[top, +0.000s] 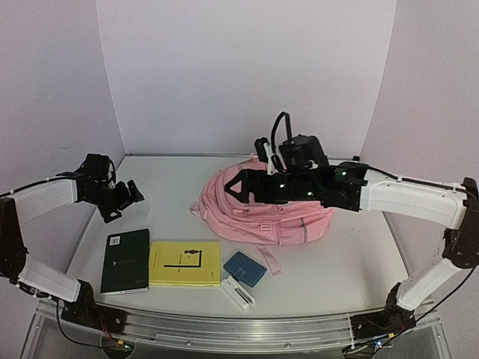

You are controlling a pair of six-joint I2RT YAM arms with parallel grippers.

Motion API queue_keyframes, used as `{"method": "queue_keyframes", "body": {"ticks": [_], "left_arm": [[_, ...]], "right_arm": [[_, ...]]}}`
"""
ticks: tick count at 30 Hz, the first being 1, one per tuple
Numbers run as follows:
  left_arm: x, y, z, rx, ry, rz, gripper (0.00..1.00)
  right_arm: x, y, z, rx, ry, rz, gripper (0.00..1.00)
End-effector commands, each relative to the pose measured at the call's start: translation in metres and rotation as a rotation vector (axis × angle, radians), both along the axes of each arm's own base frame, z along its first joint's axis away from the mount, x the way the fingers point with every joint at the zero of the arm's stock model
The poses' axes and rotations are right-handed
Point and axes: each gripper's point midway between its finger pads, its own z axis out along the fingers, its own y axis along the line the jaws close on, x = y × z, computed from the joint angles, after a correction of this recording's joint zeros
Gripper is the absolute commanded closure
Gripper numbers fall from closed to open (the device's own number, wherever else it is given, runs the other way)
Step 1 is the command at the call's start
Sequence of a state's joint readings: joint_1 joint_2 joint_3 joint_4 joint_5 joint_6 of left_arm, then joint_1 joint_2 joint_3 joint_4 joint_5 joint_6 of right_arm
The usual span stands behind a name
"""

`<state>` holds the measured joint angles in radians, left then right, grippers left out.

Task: Pack the student bag
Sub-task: Pick up the book from the center of the board.

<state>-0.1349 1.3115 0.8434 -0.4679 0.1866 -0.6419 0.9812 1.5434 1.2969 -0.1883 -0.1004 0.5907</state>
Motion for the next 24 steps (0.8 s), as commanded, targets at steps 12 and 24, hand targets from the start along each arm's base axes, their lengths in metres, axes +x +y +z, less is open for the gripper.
{"method": "queue_keyframes", "body": {"ticks": [12, 24], "left_arm": [[-0.087, 0.103, -0.070, 0.042, 0.245, 0.528, 0.00], [-0.084, 0.073, -0.096, -0.085, 0.324, 0.399, 0.00]], "right_arm": [[-0.057, 0.150, -0.078, 0.020, 0.140, 0.236, 0.08], [-0.067, 0.180, -0.112, 0.007, 0.192, 0.287, 0.09]]}}
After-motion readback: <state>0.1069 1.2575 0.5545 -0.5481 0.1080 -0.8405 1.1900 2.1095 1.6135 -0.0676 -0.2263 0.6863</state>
